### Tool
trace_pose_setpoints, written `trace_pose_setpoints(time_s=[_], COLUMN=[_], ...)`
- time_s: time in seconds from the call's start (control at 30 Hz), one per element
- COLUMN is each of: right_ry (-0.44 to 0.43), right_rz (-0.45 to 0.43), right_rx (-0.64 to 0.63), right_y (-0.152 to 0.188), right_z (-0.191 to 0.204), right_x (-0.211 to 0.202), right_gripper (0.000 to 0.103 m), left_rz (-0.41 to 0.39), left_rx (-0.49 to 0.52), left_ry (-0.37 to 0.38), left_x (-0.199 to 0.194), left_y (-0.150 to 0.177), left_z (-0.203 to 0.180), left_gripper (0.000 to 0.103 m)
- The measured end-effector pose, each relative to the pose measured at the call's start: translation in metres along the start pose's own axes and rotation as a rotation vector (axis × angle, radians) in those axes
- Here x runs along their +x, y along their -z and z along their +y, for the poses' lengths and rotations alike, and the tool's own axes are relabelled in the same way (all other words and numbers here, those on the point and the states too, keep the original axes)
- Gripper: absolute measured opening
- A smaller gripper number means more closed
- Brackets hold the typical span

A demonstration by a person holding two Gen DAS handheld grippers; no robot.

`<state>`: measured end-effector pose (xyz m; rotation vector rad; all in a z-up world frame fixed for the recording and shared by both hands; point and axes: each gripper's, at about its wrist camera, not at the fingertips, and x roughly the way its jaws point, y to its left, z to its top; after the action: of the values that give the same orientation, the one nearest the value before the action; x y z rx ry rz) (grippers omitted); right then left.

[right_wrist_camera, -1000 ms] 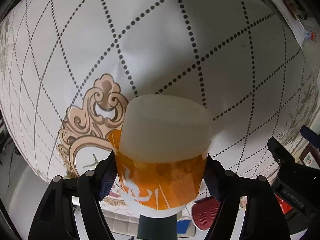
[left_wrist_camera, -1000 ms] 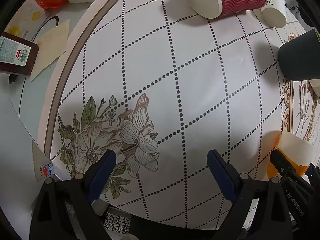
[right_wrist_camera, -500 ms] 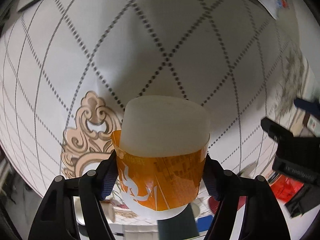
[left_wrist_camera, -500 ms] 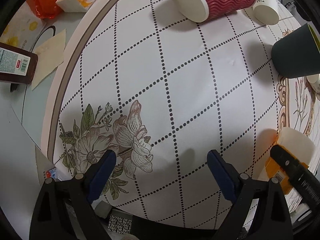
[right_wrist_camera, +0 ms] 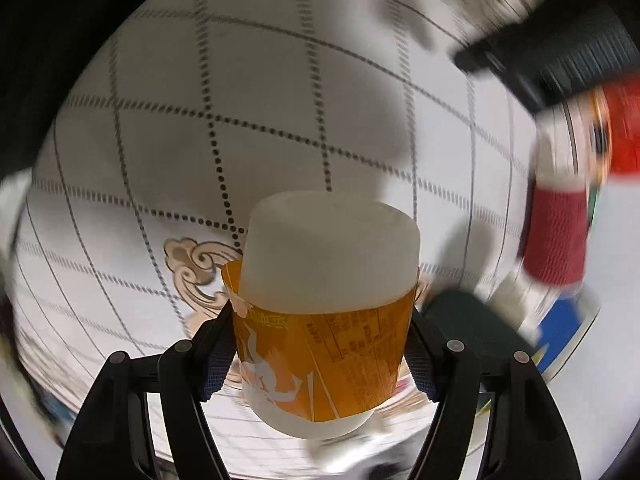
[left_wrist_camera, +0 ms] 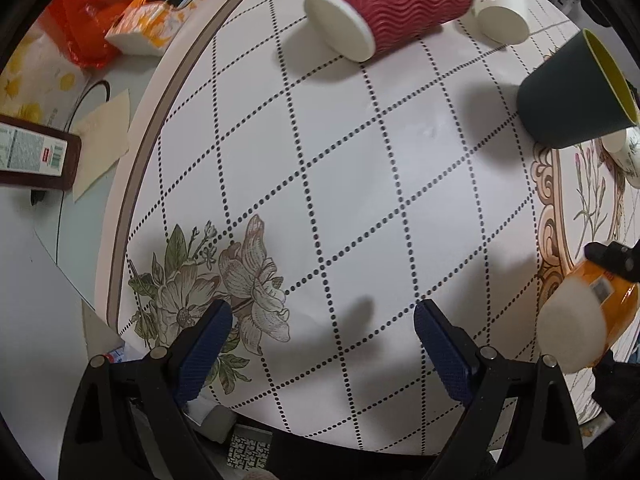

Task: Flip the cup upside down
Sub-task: 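Rotate the held cup with the right tool, turning its rim downward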

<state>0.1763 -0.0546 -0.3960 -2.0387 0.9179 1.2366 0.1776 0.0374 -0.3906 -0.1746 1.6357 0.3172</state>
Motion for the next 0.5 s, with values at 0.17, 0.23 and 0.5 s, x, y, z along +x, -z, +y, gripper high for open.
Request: trace_pose_setpoints(time_s=[0.17,0.23,0.5], right_ry=[-0.138,-0.207,-0.451], right_rz=[-0.001,0.002,0.022], right_rx=[0.338,0.476,0.932], right_y=[0.024,0.035,0.082], right_z=[-0.028,-0.039,-0.046], right_x=[0.004,0.007,0.021], right_gripper=[0.075,0.075,0.075], left_rz=[-0.011,-0.018,-0.024], left_rx=[0.034,0.045,0.082], left_ry=[-0.005,-0.008,-0.005], left_x=[-0.009,-0.012,-0.021], left_y=[-0.003,-0.003,-0.006], left_z=[-0.018,-0.023,-0.056], left_gripper=[0.093,0.093,0.093])
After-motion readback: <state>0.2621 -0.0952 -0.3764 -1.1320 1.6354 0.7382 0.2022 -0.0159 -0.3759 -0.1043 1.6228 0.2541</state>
